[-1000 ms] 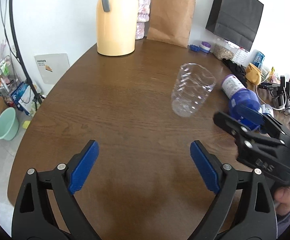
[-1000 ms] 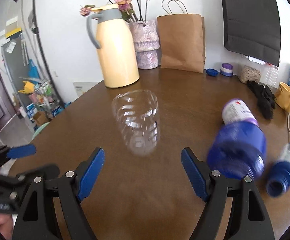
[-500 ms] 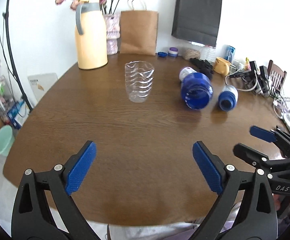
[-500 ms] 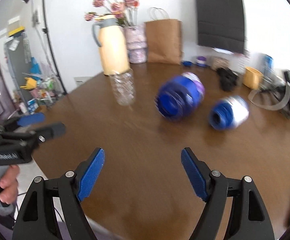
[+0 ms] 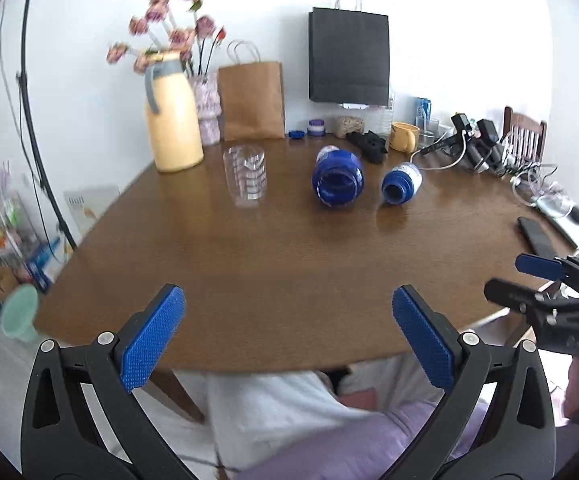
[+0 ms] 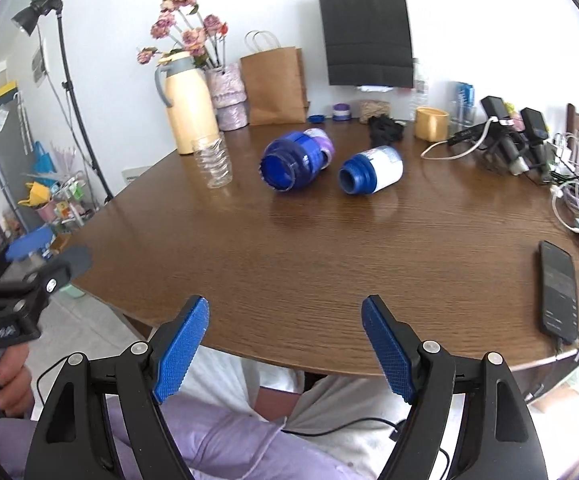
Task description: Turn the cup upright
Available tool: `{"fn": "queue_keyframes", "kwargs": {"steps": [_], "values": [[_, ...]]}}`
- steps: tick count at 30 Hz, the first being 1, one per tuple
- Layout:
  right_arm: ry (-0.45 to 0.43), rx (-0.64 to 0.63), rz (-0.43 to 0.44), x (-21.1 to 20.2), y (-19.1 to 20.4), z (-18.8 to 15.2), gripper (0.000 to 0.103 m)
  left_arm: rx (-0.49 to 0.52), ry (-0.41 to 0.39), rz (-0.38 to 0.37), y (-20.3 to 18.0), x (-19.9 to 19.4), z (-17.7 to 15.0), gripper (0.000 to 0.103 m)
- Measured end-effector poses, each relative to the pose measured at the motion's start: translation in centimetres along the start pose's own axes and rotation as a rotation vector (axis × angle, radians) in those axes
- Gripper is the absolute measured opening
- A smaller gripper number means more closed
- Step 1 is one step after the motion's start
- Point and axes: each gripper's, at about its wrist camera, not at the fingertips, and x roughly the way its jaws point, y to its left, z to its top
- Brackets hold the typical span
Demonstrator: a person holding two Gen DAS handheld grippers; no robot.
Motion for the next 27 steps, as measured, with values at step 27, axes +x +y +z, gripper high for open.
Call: {"fn": "queue_keyframes", "kwargs": {"steps": [27], "values": [[0.009,0.071,-0.03,-0.9,1.7,-0.2,0.082,-0.034,0.05,0.084,2.0,-0.6,-1.3,0.103]]}}
